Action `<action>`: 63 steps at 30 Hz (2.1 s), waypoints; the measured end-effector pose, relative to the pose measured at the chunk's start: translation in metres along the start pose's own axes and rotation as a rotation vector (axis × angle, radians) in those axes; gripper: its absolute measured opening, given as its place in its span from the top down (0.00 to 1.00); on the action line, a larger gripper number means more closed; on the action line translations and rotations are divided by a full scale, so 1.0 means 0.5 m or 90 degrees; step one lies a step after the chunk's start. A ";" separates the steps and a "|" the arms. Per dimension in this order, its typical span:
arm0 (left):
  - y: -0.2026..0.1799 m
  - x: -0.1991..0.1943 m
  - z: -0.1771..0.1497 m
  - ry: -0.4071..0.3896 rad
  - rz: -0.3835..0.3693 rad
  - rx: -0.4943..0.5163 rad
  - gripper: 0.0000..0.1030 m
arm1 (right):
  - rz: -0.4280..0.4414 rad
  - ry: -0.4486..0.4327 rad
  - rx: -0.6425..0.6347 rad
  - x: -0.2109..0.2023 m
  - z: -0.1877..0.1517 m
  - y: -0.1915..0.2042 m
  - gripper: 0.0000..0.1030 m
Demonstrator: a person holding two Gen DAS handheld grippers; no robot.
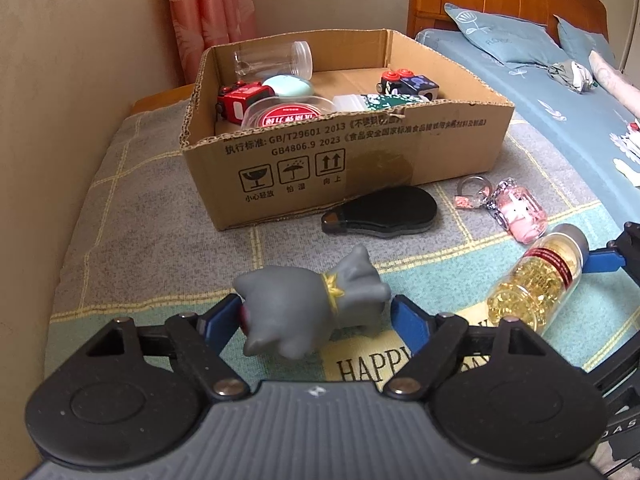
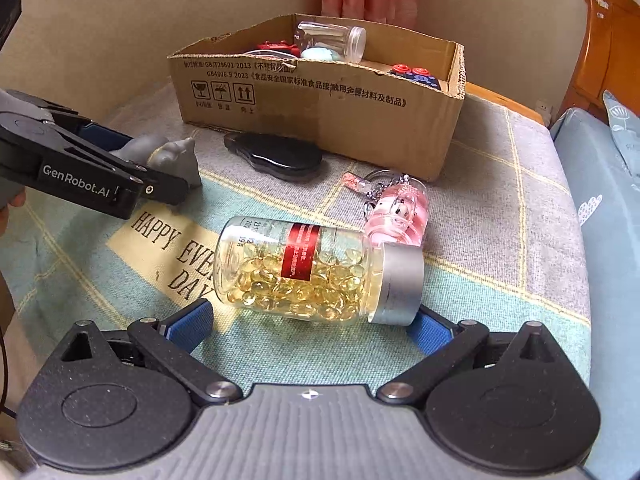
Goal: Organize rigid objects
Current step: 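Close left tool on grey cat figurine while right tool grasps gold capsule bottle, then lower both items into the cardboard box and open both tools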
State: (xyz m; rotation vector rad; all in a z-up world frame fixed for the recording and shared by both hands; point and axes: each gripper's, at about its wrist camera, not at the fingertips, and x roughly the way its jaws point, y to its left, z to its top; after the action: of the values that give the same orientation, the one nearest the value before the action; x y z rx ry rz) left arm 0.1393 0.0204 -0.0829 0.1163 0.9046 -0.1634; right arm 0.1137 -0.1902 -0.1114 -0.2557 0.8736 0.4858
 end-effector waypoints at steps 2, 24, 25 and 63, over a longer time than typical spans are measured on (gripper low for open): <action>0.001 0.009 -0.005 0.005 0.000 -0.004 0.20 | 0.001 -0.002 0.000 0.000 0.000 -0.001 0.00; 0.020 0.026 0.001 -0.014 -0.018 -0.079 0.04 | -0.022 -0.029 0.055 -0.008 0.030 -0.005 0.00; 0.022 0.027 0.004 -0.014 -0.018 -0.081 0.06 | -0.022 -0.031 0.054 -0.008 0.033 -0.004 0.00; -0.010 0.006 0.335 -0.138 0.009 0.048 0.27 | -0.017 -0.076 -0.031 -0.149 0.152 -0.069 0.07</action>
State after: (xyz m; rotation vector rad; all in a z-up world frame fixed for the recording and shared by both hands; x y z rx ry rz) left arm 0.2695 -0.0129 0.0173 0.1714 0.6821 -0.1931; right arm 0.1415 -0.2115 -0.0053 -0.2797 0.7424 0.4929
